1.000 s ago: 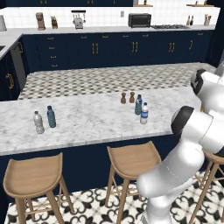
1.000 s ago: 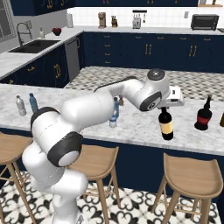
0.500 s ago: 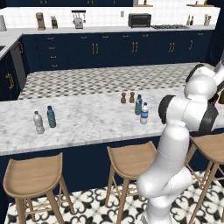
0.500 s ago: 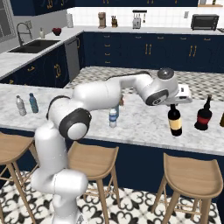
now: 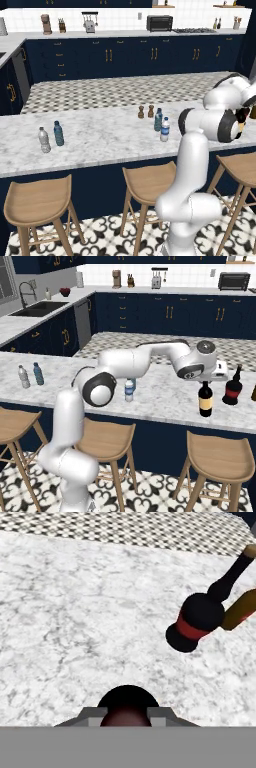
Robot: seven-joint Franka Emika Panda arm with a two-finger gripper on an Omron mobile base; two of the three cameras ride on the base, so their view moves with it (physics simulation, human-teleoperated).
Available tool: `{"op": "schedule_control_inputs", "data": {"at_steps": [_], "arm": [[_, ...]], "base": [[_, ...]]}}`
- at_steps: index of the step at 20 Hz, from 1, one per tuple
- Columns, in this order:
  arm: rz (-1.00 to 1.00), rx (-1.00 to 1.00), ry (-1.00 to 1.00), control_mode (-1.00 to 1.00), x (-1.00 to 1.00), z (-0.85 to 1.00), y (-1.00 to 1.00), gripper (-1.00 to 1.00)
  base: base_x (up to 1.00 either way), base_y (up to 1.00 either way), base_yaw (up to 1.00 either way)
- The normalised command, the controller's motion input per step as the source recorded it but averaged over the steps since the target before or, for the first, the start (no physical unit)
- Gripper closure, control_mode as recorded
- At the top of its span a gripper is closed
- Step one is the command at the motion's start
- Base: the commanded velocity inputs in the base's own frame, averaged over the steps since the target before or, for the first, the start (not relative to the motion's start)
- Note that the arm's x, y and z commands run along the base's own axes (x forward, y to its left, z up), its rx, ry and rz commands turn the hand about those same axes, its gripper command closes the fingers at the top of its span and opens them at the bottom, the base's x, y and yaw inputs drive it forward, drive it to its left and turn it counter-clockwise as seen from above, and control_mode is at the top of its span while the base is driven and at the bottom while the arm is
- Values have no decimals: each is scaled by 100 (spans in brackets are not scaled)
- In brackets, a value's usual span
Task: Move the plastic bottles in the middle to the plastics group, and the glass bottles in the middle to the glass group.
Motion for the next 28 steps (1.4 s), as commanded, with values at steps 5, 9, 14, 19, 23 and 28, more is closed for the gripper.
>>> {"op": "schedule_control_inputs", "data": {"at_steps": [5, 9, 14, 19, 23, 28], "arm": [[0, 0, 0, -100, 33, -18, -12, 100], [0, 0, 0, -100, 33, -24, -4, 100], [0, 0, 0, -100, 42, -26, -8, 100], [0, 0, 0, -100, 41, -31, -14, 100], [0, 0, 1, -100, 4, -37, -22, 100], [0, 0, 2, -100, -9, -48, -18, 100]], "base": [[0, 0, 0], [0, 0, 0], [0, 0, 0], [0, 0, 0], [0, 0, 0], [0, 0, 0]]}}
